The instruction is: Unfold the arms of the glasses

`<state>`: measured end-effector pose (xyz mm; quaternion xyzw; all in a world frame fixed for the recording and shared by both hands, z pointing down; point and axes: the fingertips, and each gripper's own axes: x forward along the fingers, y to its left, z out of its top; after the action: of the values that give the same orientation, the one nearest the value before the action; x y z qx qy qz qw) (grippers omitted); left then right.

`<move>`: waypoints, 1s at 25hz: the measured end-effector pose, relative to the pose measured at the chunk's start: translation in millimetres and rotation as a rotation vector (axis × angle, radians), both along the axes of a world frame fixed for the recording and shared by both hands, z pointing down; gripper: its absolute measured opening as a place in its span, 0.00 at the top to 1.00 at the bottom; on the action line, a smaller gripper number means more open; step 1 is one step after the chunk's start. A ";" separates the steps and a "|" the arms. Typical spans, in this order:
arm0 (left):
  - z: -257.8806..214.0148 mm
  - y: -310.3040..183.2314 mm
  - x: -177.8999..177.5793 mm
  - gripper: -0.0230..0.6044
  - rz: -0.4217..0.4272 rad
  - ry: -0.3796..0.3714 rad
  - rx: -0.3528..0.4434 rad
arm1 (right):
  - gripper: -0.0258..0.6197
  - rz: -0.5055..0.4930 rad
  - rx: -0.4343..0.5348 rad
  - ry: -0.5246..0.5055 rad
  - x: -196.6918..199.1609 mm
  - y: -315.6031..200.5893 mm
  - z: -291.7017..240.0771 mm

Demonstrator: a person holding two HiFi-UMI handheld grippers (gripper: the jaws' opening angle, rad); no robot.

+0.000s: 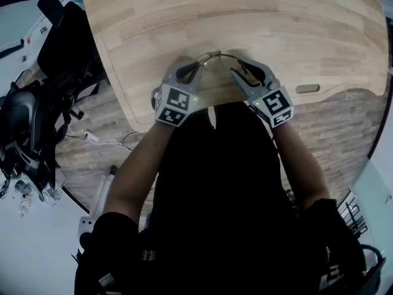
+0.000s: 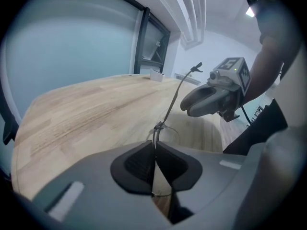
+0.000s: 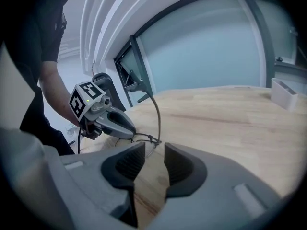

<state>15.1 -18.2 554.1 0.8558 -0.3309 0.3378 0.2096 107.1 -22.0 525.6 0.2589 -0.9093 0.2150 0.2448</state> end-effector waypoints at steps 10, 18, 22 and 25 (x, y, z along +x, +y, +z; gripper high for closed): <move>-22.8 11.0 4.0 0.91 0.049 0.055 0.066 | 0.78 0.009 -0.070 -0.074 -11.0 14.1 -4.1; -36.9 23.9 -2.8 0.91 0.090 0.066 0.117 | 0.67 0.030 -0.116 -0.173 -39.5 12.0 -16.8; -41.8 27.2 -6.2 0.91 0.098 0.072 0.135 | 0.67 -0.003 -0.088 -0.198 -56.7 12.2 -30.8; -43.1 28.6 -9.6 0.91 0.092 0.073 0.145 | 0.67 -0.027 -0.064 -0.208 -65.8 16.0 -39.9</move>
<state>5.5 10.4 511.1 0.8948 -0.3068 0.2908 0.1435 41.3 -6.0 485.6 0.2150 -0.9258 0.2663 0.1602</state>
